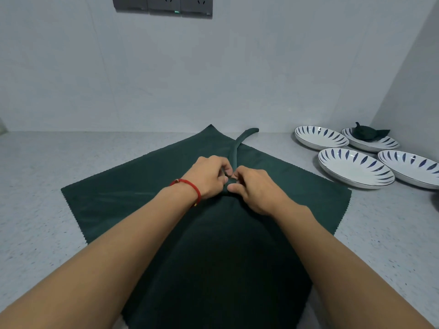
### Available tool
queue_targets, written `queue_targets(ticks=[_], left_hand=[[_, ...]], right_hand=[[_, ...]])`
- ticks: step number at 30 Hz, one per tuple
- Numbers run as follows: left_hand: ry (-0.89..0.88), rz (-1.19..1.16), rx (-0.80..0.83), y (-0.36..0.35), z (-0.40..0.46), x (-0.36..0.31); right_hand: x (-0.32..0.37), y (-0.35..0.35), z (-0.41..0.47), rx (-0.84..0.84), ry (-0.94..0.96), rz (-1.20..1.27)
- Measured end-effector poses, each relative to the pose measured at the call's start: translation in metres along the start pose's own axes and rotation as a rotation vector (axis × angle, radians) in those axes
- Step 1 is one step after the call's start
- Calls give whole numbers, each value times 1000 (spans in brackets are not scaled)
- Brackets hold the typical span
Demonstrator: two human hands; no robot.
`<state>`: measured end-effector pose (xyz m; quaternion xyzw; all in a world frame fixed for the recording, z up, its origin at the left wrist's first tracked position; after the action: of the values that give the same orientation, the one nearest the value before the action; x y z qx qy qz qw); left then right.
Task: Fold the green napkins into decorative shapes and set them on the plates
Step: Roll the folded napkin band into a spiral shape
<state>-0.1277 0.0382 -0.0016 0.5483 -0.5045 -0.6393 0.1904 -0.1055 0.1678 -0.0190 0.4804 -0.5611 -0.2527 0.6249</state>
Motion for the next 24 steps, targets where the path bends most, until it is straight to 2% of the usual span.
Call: queue_targets(ticks=[5,8,12,19,21,24], left_hand=[[-47,124,33,-13,1,6],[-28,143,78,-7,10,6],[-15,212,219,7,21,-3],[22,258,419,14,42,1],[7,234,386,15,45,1],[-66,230,124,17,41,-1]], right_hand=[[-13,8,10,72,-67,186],[-14,8,11,55,-72,180],[-16,8,10,-128,14,190],[-14,1,16,-79,87,72],[-16,5,20,-67,75,48],[-20,10,30,-9,30,28]])
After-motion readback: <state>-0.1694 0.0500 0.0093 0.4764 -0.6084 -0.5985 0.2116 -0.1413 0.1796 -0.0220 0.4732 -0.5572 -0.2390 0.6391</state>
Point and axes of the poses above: each hand's wrist, its own z-axis towards the middle knuckle, its own y-axis out of the back of the hand, x = y × z, the point moved 6 cm from there along z, towards the middle knuckle, and after that the axes turned 14 degrees about x, right-handed, at the moved point
